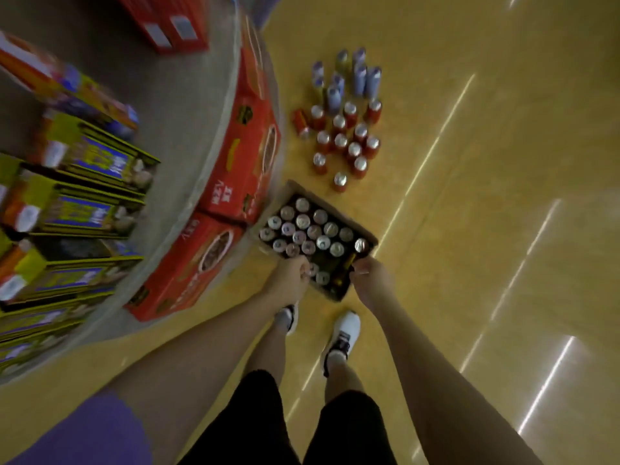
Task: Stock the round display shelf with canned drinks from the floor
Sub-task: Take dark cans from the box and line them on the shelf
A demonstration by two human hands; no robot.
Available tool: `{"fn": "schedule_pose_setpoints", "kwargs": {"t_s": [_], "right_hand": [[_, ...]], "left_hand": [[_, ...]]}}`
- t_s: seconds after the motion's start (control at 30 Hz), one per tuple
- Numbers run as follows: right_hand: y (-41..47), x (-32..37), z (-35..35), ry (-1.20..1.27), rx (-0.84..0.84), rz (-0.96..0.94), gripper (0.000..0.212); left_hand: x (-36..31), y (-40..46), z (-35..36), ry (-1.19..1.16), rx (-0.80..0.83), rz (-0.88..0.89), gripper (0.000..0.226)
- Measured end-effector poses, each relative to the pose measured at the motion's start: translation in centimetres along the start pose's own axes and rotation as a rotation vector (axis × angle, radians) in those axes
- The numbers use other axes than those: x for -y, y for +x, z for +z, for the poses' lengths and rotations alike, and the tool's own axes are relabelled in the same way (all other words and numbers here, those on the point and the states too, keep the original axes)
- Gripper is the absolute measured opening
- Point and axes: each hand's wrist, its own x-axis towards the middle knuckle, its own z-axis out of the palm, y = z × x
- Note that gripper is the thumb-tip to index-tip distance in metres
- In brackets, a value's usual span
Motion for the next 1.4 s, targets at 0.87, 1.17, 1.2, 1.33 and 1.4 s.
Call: {"fn": "schedule_pose_setpoints", "kwargs": {"t_s": [0.87, 1.17, 1.2, 1.33, 1.4], "right_hand": [[29.3, -18.4, 31.3, -0.141, -0.039, 0.361, 0.053], [26.3, -16.5, 26.0, -0.271, -0.015, 0.322, 0.024], [26.0, -16.4, 25.8, -0.266, -0.002, 0.301, 0.030], [25.7, -16.3, 26.1, -0.294, 0.072, 0.238, 0.055], [26.3, -16.7, 26.7, -0.314, 0.038, 0.244, 0.059]], "left_hand": [[23.1, 30.5, 18.9, 0.334, 0.190, 0.102, 0.026], [20.8, 28.1, 16.2, 0.321, 0.276, 0.052, 0.033], [20.4, 27.7, 15.8, 0.319, 0.276, 0.045, 0.033], [19.9, 27.6, 15.2, 0.306, 0.243, 0.045, 0.029], [20.1, 28.3, 15.5, 0.325, 0.230, 0.057, 0.027]]}}
